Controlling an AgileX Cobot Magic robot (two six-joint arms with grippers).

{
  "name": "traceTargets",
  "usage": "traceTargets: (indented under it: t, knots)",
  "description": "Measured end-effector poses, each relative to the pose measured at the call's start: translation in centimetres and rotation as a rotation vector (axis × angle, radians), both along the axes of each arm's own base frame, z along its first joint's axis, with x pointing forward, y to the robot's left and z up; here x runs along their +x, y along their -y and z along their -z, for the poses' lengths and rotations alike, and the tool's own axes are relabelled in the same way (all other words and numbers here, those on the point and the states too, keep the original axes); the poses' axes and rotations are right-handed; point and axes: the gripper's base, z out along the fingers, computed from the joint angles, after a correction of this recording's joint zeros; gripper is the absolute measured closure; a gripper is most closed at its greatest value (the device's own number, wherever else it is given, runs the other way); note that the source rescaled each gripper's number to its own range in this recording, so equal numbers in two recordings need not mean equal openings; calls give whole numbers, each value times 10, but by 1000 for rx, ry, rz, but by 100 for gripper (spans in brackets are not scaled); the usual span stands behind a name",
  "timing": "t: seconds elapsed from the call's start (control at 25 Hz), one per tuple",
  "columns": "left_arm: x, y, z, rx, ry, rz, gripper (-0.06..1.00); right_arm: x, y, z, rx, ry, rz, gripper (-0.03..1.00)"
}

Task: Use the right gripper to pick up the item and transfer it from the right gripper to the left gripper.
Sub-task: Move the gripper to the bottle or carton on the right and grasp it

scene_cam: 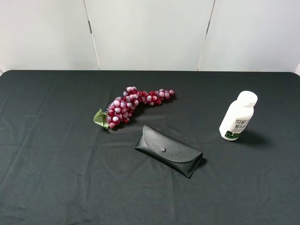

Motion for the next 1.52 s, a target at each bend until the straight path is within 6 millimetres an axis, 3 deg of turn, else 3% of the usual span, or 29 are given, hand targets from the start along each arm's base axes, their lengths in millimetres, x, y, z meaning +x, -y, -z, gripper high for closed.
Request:
traceTargets:
  t: [0.28, 0.56, 0.72, 0.92, 1.08, 1.52]
  knots:
    - [0, 0, 0, 0, 0, 0, -5, 31, -3, -54, -3, -86, 3, -3]
    - [0, 0, 0, 0, 0, 0, -5, 87, -10, -102, -19, -226, 4, -3]
    - [0, 0, 0, 0, 0, 0, -5, 125, -14, -114, -33, -347, 4, -3]
    - [0, 0, 0, 0, 0, 0, -5, 169, -20, -109, -31, -467, -4, -3]
    - [0, 0, 0, 0, 0, 0, -5, 198, -24, -92, -35, -567, -7, -3]
    - [0, 0, 0, 0, 0, 0, -5, 250, -32, -41, -41, -794, -13, -3]
